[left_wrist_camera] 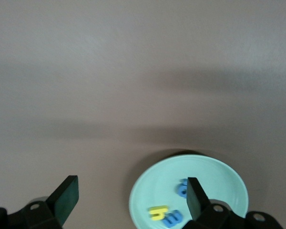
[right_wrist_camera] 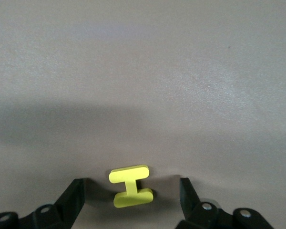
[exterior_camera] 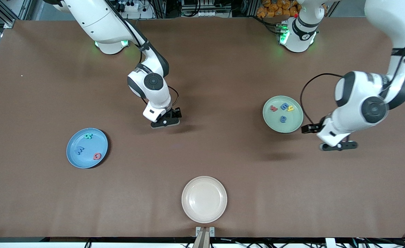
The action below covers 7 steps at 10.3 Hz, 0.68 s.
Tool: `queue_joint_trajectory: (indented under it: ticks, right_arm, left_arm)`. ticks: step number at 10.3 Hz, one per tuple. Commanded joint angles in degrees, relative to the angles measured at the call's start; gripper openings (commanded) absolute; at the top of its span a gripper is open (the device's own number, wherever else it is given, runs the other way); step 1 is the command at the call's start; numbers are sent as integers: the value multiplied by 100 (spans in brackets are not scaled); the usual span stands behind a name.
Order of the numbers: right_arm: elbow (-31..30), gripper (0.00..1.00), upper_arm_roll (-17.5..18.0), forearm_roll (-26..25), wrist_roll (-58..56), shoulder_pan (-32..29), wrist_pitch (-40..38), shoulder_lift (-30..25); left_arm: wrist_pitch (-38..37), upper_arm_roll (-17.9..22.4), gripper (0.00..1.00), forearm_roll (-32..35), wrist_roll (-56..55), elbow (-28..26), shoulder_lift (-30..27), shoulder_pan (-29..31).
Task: Sort uppercase to blue plate, lowercase to green plate
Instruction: 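Grasp the yellow H with the right gripper while the left gripper withdraws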
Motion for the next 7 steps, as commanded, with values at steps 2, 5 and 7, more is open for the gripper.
queue_joint_trajectory:
  ticks: [2,5,7]
  right_arm:
    - [-97,0,44,-32,33,-12,15,-123]
    - [-88,0,44,-32,-12,-38,59,-176]
    - [-80,0,35,-23,-12,-82,15,-307]
  left_arm:
    - [-1203,285,100,-573,932,837,-399,256]
    - [-1603,400,100,-574,1153,1210,-495,327]
    - [-1603,400,100,-574,1145,1218,-556,318]
